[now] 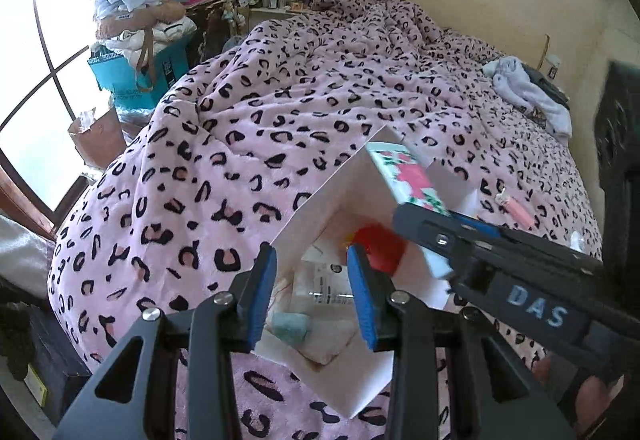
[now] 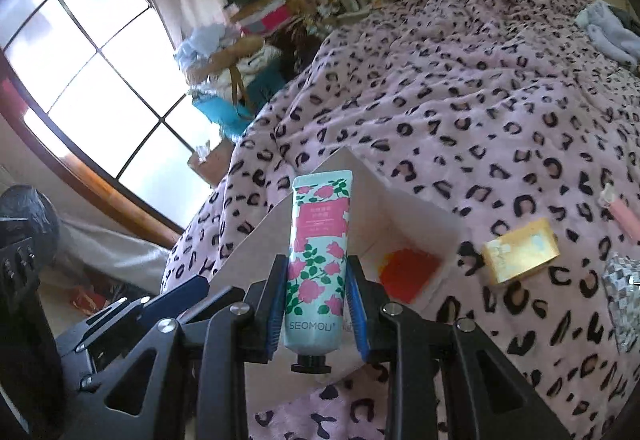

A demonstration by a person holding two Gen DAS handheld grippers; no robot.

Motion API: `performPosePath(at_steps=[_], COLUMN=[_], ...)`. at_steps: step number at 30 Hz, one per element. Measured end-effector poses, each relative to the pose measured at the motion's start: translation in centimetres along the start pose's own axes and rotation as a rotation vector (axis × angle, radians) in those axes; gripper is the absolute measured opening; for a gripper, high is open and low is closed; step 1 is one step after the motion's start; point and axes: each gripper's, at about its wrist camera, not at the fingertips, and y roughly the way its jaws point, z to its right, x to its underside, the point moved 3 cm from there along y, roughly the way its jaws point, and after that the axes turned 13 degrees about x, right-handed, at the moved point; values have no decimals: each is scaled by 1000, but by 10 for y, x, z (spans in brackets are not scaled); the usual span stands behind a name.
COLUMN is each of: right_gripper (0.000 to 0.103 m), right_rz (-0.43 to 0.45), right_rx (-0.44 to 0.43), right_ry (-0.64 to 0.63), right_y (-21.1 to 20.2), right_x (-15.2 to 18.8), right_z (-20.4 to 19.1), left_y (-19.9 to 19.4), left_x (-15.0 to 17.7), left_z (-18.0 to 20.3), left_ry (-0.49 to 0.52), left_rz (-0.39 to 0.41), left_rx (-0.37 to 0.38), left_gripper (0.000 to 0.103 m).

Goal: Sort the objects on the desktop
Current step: 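Carry teal stone with left tool while right tool carries hand-cream tube into the white box, then open both tools over the white box, releasing stone and tube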

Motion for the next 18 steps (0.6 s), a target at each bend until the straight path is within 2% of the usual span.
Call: performPosePath(at_steps=[7,10,13,15,17,18], right_gripper=[30,32,33,36,42,44], right_rz=[-31,-16,18,53,93,114], right_rx=[53,67,82,86,87,91], right_ry=[-22,-13,-2,19,48,64], right_y=[12,1,-19,-40,-65,-77], right_x=[3,0,-4,-2,2,7], right_z=[-3,0,5,12,22,28], left_y=[10,7,-2,-11,-23,-29], left_x=[11,13,13,12,11,12], left_z=[4,7,11,16,25,30], left_ry=[24,23,29,36,46,53], left_rz=[-24,-21,-5,9,33,48], left_rx=[-20,-21,-25,-22,-6,5], left_gripper=[42,54,56,62,76,78])
